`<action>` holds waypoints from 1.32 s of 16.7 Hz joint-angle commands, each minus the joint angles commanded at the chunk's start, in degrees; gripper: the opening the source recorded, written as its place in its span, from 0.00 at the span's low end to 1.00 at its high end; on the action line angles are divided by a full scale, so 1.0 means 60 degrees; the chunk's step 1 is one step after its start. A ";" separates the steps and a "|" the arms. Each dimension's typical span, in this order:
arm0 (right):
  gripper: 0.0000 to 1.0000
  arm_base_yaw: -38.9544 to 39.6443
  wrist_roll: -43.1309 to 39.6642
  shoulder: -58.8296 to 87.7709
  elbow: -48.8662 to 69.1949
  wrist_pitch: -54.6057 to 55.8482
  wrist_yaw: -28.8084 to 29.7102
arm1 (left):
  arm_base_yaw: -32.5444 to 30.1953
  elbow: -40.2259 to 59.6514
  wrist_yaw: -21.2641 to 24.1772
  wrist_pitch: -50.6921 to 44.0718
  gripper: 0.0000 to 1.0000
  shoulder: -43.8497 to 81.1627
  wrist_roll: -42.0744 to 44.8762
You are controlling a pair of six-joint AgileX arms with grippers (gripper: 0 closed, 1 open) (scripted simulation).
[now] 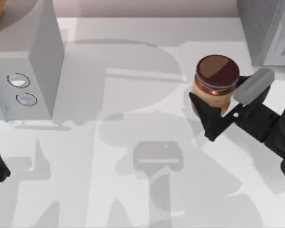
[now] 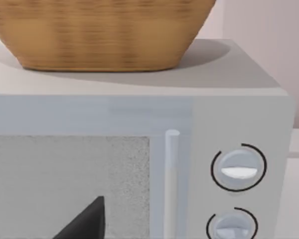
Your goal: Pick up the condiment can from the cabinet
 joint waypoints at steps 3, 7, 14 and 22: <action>0.00 0.0269 -0.0014 0.0644 0.0814 -0.0165 0.0258 | 0.0000 0.0000 0.0000 0.0000 1.00 0.0000 0.0000; 0.00 0.0609 -0.0020 0.1477 0.1850 -0.0378 0.0595 | 0.0000 0.0000 0.0000 0.0000 1.00 0.0000 0.0000; 0.15 0.0671 -0.0021 0.1631 0.2040 -0.0418 0.0656 | 0.0000 0.0000 0.0000 0.0000 1.00 0.0000 0.0000; 0.75 0.0671 -0.0021 0.1631 0.2040 -0.0418 0.0656 | 0.0000 0.0000 0.0000 0.0000 1.00 0.0000 0.0000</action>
